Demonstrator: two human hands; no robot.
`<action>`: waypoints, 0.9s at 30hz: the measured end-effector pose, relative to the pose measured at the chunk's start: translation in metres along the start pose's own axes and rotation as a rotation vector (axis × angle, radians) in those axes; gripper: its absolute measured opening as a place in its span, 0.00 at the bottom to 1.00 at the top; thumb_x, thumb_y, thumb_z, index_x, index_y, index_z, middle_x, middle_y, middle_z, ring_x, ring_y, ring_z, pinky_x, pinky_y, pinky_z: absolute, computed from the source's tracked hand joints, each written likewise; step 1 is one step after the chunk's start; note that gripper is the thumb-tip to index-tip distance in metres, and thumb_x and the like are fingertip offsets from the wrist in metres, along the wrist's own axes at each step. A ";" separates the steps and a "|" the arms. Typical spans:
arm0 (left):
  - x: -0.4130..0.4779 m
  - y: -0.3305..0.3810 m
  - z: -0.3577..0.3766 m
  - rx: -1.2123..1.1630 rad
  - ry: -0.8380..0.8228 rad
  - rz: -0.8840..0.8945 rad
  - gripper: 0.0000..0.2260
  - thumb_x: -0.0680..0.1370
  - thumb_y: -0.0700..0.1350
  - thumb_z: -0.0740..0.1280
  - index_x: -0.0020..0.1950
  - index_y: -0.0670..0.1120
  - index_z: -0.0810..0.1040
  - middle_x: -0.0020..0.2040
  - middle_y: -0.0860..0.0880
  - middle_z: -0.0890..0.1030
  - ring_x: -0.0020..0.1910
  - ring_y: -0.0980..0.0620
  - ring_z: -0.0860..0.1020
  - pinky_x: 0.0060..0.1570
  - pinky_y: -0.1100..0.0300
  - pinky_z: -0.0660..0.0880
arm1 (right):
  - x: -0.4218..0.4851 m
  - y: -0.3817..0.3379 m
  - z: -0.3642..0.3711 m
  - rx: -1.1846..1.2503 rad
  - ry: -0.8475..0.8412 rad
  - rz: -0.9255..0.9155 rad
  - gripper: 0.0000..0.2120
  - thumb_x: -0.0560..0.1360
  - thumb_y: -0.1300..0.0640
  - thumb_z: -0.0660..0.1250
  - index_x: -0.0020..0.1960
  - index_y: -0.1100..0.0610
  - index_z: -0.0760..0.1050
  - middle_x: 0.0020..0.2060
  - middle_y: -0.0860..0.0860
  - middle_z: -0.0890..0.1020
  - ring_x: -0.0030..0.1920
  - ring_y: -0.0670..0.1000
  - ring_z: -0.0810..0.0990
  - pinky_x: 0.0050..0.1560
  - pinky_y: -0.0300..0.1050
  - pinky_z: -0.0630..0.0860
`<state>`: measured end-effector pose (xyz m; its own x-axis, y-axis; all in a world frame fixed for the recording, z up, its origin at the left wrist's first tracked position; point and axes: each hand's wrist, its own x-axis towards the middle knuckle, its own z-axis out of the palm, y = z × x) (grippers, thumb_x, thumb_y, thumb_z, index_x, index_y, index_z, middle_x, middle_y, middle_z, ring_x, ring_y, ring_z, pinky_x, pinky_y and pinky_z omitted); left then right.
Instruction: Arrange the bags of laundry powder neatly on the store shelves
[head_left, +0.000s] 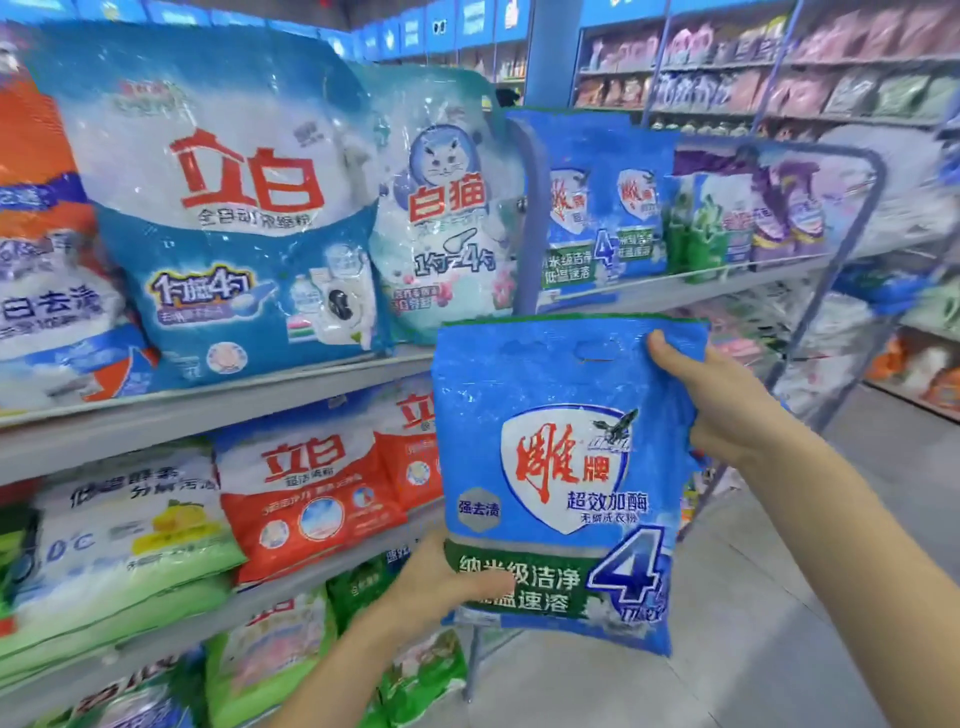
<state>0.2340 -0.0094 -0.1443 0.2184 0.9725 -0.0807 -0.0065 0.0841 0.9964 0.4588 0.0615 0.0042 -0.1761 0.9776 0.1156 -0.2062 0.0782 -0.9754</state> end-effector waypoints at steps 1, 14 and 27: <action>0.007 0.000 0.012 -0.015 -0.008 0.002 0.20 0.66 0.37 0.76 0.51 0.50 0.72 0.38 0.62 0.84 0.39 0.64 0.82 0.36 0.72 0.75 | 0.000 -0.007 -0.015 -0.005 0.002 0.014 0.13 0.61 0.50 0.70 0.44 0.54 0.79 0.36 0.47 0.85 0.36 0.46 0.84 0.32 0.41 0.80; 0.096 0.019 0.191 -0.142 0.145 0.129 0.27 0.50 0.50 0.76 0.47 0.47 0.78 0.37 0.57 0.85 0.37 0.61 0.82 0.34 0.71 0.75 | -0.005 -0.020 -0.234 -0.283 0.059 0.004 0.41 0.56 0.30 0.72 0.64 0.50 0.73 0.53 0.50 0.80 0.47 0.48 0.80 0.42 0.42 0.77; 0.173 0.036 0.285 -0.146 0.194 0.088 0.24 0.57 0.48 0.78 0.51 0.45 0.80 0.45 0.49 0.85 0.43 0.50 0.84 0.40 0.59 0.79 | 0.053 -0.007 -0.341 -0.271 0.343 -0.137 0.09 0.76 0.64 0.64 0.37 0.59 0.76 0.25 0.45 0.81 0.25 0.41 0.77 0.28 0.37 0.75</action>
<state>0.5503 0.1004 -0.1150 0.0201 0.9997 -0.0110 -0.1609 0.0141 0.9869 0.7786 0.1798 -0.0469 0.1733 0.9593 0.2227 0.0620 0.2151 -0.9746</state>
